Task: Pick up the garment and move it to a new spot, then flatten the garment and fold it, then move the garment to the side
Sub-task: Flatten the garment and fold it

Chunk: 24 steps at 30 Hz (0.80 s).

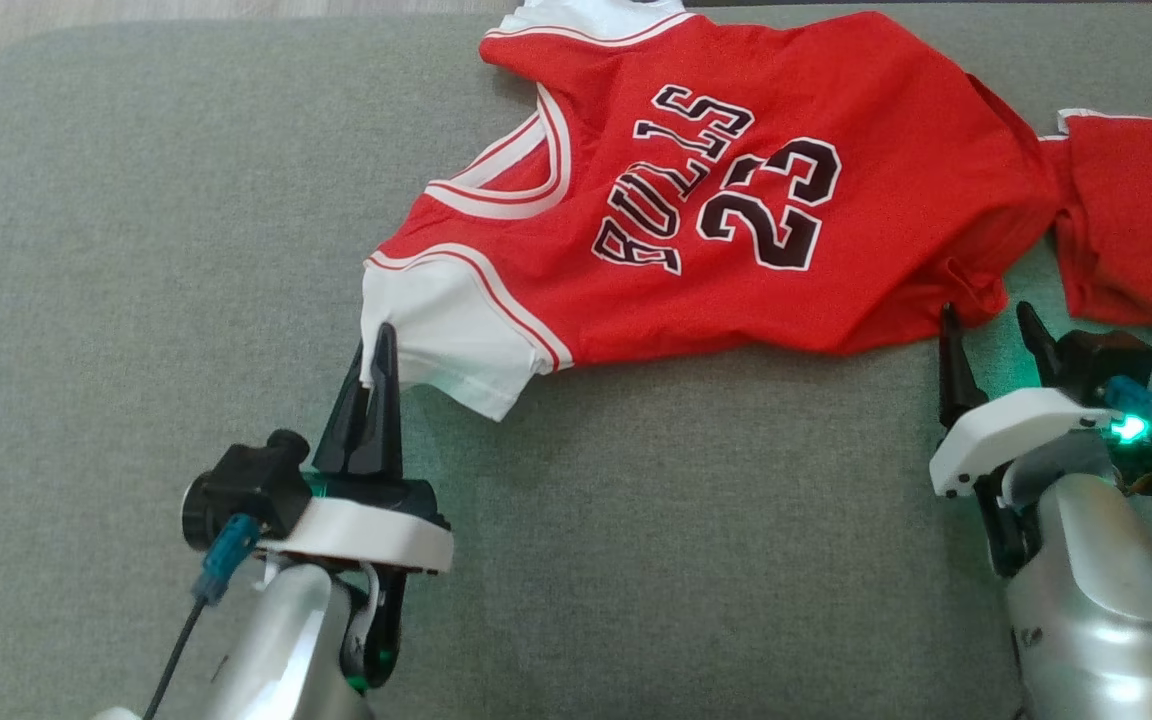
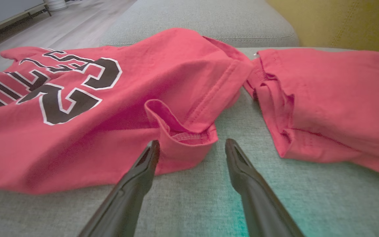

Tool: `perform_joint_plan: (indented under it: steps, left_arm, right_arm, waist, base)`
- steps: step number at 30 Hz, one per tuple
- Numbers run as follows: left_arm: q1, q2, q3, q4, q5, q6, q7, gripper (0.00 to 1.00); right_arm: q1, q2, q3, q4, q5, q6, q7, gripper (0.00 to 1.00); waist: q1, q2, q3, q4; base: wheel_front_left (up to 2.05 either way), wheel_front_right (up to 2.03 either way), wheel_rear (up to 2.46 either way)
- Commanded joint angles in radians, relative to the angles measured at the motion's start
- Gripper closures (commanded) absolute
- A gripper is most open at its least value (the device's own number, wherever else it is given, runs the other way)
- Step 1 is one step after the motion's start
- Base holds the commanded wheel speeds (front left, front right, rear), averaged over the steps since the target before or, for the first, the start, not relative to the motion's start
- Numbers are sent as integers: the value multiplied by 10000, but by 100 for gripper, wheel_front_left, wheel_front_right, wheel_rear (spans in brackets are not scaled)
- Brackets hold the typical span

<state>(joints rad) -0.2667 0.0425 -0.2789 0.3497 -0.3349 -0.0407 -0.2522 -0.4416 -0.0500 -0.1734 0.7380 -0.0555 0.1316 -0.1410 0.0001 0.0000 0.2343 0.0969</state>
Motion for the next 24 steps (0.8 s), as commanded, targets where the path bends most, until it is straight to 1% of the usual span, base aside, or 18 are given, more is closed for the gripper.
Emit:
perform_joint_plan:
  steps: [1, 7, 14, 15, 16, 17, 21, 24]
  left_arm:
    - [-281, 79, 237, -306, -43, 18, -95, 100]
    - [-361, 78, 150, -295, -87, 28, -95, 100]
    - [-411, 78, 139, -236, -99, 35, -95, 100]
    - [-405, 78, 153, -238, -102, 39, -95, 100]
    - [-396, 78, 174, -245, -103, 45, -95, 100]
    - [-382, 78, 203, -255, -103, 52, -95, 100]
    - [-305, 78, 376, -277, -62, 63, -95, 100]
    - [-255, 78, 649, -362, -30, 43, -95, 100]
  right_arm:
    - [-392, -3, 176, -91, 55, -9, -176, 0]
    - [-817, -3, -17, 552, 174, -9, -386, 0]
    - [-1067, -3, 239, 1152, 312, -9, -673, 0]
    - [-1086, -3, 289, 1233, 361, -9, -703, 3]
    - [-1107, -3, 355, 1314, 426, -9, -732, 41]
    - [-1133, -3, 446, 1383, 515, -9, -766, 100]
    - [-1203, -3, 839, 1455, 939, -9, -922, 100]
    - [-1194, -3, 1115, 1211, 1295, -9, -1030, 100]
  waist:
    - [-1, 0, 31, 15]
    - [-1, 0, 136, 88]
    - [-1, 0, 144, 133]
    - [-1, 0, 133, 118]
    - [-1, 0, 119, 94]
    - [-1, 0, 100, 59]
    - [-1, 0, -26, -145]
    - [-1, 0, -162, -310]
  base:
    - [0, 0, 0]
    - [0, 0, 0]
    - [0, 0, 0]
    - [0, 0, 0]
    - [0, 0, 0]
    - [0, 0, 0]
    - [0, 0, 0]
    - [0, 0, 0]
